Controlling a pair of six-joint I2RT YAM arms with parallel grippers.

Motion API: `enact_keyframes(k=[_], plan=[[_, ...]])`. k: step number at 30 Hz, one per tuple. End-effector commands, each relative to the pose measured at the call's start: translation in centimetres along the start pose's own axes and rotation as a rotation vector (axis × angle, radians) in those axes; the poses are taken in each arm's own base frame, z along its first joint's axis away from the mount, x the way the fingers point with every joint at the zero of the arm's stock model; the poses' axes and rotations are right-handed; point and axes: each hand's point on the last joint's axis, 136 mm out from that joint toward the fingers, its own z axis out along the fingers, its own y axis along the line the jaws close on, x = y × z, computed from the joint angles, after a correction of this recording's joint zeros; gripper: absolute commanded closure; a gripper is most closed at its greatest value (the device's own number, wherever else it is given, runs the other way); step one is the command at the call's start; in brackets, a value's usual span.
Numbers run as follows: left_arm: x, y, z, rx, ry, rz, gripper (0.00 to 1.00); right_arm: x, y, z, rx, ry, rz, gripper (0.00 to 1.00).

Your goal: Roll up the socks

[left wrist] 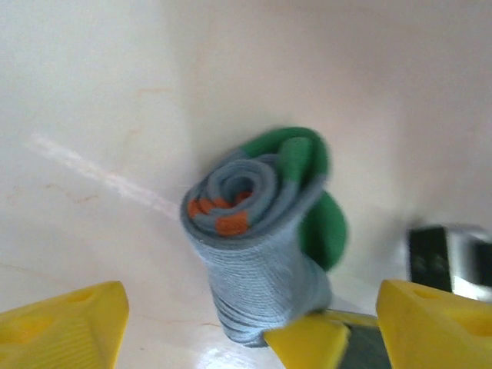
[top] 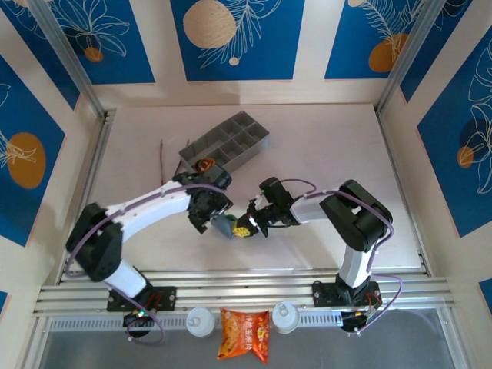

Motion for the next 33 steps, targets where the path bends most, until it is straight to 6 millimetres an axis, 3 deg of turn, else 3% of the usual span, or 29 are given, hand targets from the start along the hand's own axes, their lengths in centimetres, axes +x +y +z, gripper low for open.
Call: enact_keyframes(k=[1,6,15,20,22,24,27,31,33], plan=[[-0.2,-1.5,-0.1,0.169,-0.05,0.031,0.24,0.1,-12.3,-0.6,0.296,-0.067,0.481,1.0],[1.3,-1.1,2.0,0.275,-0.001,-0.016,0.4,-0.1,-12.4,-0.7,0.281,-0.062,0.518,1.0],[2.5,0.1,5.5,0.276,0.022,-0.089,0.43,0.1,-13.0,-0.9,0.296,-0.068,0.554,1.0],[3.5,1.1,7.5,0.202,0.032,-0.069,0.54,0.0,-13.1,-1.0,0.306,-0.077,0.557,1.0],[3.8,2.6,8.1,0.107,0.033,-0.048,0.66,-0.1,-13.2,-0.9,0.309,-0.078,0.557,1.0],[4.1,4.6,8.5,-0.006,0.035,-0.026,0.85,-0.2,-13.3,-0.9,0.312,-0.08,0.55,1.0],[4.6,8.5,8.9,-0.175,0.053,-0.036,1.0,-0.5,-12.8,-1.0,0.326,-0.077,0.492,1.0],[5.2,12.8,7.6,-0.368,0.085,-0.069,1.0,-0.8,-9.5,-1.2,0.38,-0.049,0.26,0.98],[5.3,14.1,6.3,-0.446,0.089,-0.078,1.0,-0.3,-6.7,-1.6,0.39,-0.057,0.104,0.84]])
